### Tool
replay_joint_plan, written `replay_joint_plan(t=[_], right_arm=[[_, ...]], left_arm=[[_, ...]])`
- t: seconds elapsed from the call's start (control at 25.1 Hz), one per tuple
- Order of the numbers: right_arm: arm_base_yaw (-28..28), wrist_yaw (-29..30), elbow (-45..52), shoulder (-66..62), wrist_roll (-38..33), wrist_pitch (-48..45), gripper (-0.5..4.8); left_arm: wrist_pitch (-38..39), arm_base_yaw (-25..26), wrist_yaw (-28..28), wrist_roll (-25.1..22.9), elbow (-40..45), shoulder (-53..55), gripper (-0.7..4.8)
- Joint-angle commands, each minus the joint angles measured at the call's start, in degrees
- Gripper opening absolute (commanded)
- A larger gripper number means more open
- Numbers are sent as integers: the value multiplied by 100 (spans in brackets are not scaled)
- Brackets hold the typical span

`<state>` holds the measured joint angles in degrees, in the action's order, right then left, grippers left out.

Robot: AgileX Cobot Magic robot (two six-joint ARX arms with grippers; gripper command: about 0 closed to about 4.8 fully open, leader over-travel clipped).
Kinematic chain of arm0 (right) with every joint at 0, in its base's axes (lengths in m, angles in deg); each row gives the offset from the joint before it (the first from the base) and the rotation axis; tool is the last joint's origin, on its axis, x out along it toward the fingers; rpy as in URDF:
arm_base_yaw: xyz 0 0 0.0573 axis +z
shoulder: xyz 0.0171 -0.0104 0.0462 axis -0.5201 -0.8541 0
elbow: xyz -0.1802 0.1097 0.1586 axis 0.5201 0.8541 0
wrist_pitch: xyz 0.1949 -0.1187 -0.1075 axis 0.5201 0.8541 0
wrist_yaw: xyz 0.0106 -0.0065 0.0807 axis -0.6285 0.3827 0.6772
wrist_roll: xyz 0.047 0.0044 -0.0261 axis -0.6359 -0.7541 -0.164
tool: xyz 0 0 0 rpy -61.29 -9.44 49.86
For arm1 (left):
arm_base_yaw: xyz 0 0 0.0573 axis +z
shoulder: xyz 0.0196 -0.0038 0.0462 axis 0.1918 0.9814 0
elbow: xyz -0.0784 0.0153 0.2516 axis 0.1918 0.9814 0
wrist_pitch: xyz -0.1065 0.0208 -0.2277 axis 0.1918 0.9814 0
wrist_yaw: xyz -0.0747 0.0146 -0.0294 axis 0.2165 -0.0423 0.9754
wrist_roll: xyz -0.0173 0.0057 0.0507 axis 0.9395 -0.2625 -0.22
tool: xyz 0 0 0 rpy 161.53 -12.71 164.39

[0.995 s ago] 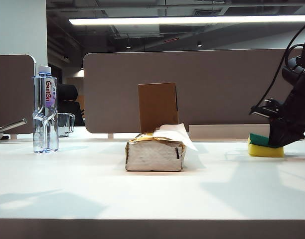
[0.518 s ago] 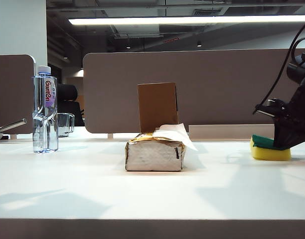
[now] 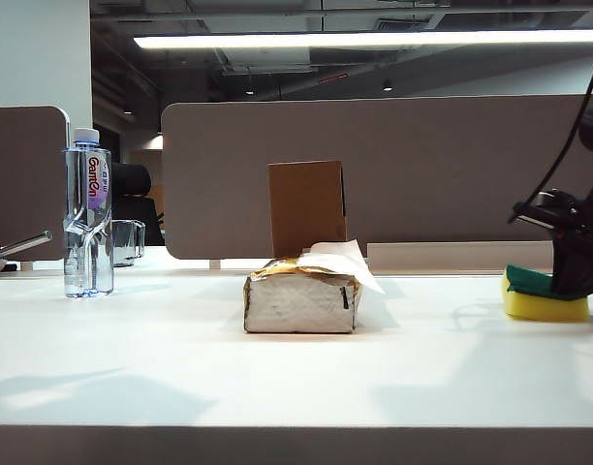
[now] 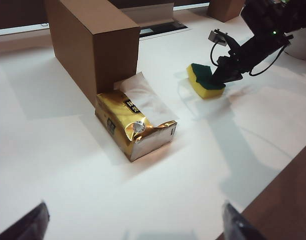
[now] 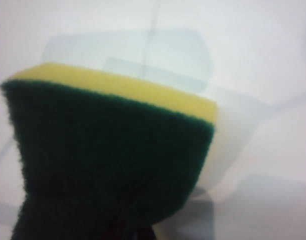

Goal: Move the sponge from right to left to wipe the table, avoiding obstacles on the table, and finally reaching the bottle of mineral water.

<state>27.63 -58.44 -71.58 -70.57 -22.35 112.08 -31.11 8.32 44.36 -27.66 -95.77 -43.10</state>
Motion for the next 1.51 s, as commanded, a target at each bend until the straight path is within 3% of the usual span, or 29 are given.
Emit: replay_joint_plan(t=[0.04, 0.6, 1.11, 1.51], right_arm=[[13, -92, 378, 175, 0, 529, -9], [26, -46, 1700, 1742, -199, 562, -9], [37, 188, 2697, 2376, -284, 627, -9], [549, -74, 3191, 3241, -382, 1147, -9]], left_arm=[[-59, -63, 37, -37, -35, -9, 458], [-160, -142, 37, -37, -35, -9, 458], [-162, -142, 39, -37, -35, -35, 458], [-190, -142, 39, -37, -35, -39, 458]])
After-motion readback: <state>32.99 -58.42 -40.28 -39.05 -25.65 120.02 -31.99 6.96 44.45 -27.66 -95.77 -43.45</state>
